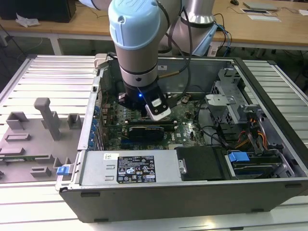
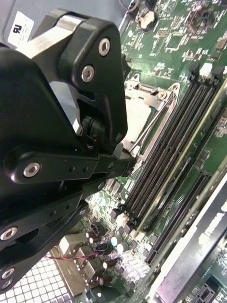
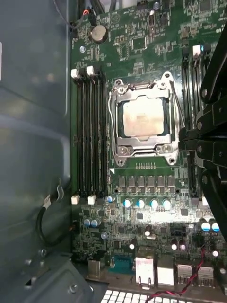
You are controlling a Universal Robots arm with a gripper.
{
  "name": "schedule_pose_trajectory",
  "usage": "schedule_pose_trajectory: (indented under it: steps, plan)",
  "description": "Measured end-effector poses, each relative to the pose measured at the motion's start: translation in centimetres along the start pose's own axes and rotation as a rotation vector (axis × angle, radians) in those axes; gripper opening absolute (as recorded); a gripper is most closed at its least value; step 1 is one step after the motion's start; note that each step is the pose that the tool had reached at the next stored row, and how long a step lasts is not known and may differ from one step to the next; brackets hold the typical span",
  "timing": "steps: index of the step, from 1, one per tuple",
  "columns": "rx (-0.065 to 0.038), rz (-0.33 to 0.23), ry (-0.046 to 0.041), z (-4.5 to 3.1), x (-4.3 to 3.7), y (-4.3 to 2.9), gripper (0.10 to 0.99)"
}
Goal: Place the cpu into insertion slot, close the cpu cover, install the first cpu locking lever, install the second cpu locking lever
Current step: 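Install the second cpu locking lever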
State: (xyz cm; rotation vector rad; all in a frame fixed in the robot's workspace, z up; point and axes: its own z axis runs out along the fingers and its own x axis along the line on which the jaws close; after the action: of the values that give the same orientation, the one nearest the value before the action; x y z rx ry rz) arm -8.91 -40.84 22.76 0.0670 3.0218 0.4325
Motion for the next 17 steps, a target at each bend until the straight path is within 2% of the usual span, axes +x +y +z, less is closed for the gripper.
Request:
schedule_pose_trajectory:
  steps: [4, 7, 10, 12, 17]
  plan:
    - [-0.009, 0.001, 0.0003, 0.43, 0.47, -0.16, 0.106]
    - [-0.012, 0.001, 0.0003, 1.21, 0.59, -0.33, 0.106]
    - [-0.015, 0.001, 0.0004, 1.68, 0.63, -0.37, 0.106]
    - [-0.026, 0.002, 0.0008, 1.97, 0.67, -0.38, 0.106]
    - [-0.039, 0.004, 0.0012, 2.40, 0.92, -0.32, 0.106]
